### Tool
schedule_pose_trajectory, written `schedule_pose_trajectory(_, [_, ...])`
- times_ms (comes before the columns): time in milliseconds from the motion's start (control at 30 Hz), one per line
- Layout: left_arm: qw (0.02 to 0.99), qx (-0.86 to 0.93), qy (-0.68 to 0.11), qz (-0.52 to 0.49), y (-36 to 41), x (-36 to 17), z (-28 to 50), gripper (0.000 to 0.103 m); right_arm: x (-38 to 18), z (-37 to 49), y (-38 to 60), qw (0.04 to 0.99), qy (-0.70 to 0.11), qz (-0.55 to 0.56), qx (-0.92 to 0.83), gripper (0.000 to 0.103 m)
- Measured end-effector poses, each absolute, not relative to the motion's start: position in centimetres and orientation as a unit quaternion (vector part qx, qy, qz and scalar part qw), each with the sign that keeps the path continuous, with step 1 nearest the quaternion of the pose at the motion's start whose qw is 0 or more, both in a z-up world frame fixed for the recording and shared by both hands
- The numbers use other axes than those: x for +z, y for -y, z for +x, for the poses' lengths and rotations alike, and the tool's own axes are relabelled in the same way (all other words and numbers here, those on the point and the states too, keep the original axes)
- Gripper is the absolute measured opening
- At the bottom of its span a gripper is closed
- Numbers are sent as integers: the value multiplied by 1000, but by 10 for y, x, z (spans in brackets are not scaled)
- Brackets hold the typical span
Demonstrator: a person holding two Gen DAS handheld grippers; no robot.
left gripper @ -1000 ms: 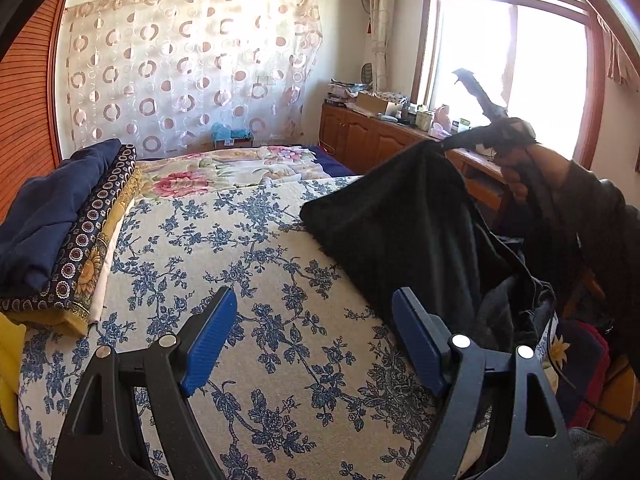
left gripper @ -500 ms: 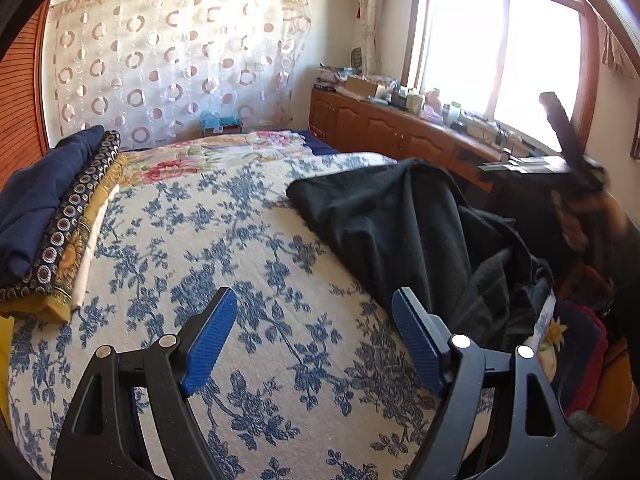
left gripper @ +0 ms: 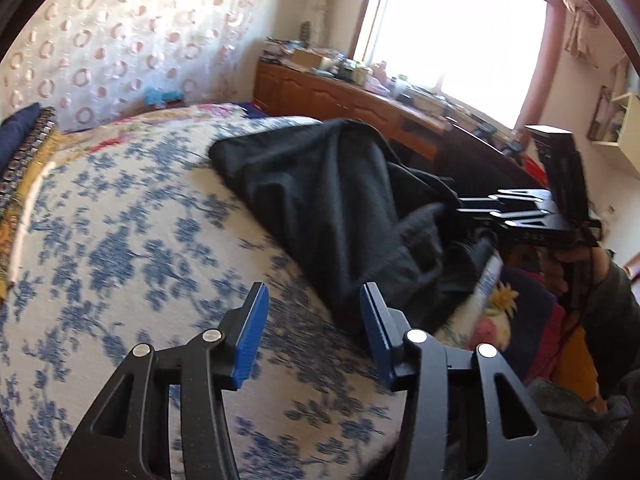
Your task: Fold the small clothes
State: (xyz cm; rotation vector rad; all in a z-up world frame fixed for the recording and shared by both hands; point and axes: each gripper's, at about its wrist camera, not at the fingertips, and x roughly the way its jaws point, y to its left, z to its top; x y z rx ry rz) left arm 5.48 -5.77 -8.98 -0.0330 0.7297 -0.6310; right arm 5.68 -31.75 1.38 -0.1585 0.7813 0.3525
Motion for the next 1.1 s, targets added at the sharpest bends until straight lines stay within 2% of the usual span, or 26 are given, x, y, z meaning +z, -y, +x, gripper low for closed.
schedule_pose_trajectory(100, [875,-319,-363,-16,65,-96,55,46,14,60,321,905,-384,-67,169,32])
schedule_pose_trajectory(200, [867,-324,-378,-10,73,-105,59,32,13,60,315,905,-383,-63,176,21])
schedule_pose_trajectory(267, [861,-332,-386,-8,78,-107,59,13,13,59,314,905,-381,-66,180,9])
schedule_pose_trajectory(367, [861,-340,-378,5,82,-102,50,6,13,53,309,908,-371,-71,182,4])
schedule_pose_trajectory(800, [861,-357,-360,38,93,-63,12,4,43,13,339,928,-332,-67,154,2])
schedule_pose_trajectory(1033, [866,-346,-360,37,95,-63,23,5,21,8,357,911,-385,-72,130,2])
schedule_pose_trajectory(1100, [870,-333,-360,40,95,-65,28,25,7,10,357,904,-402,-80,122,2])
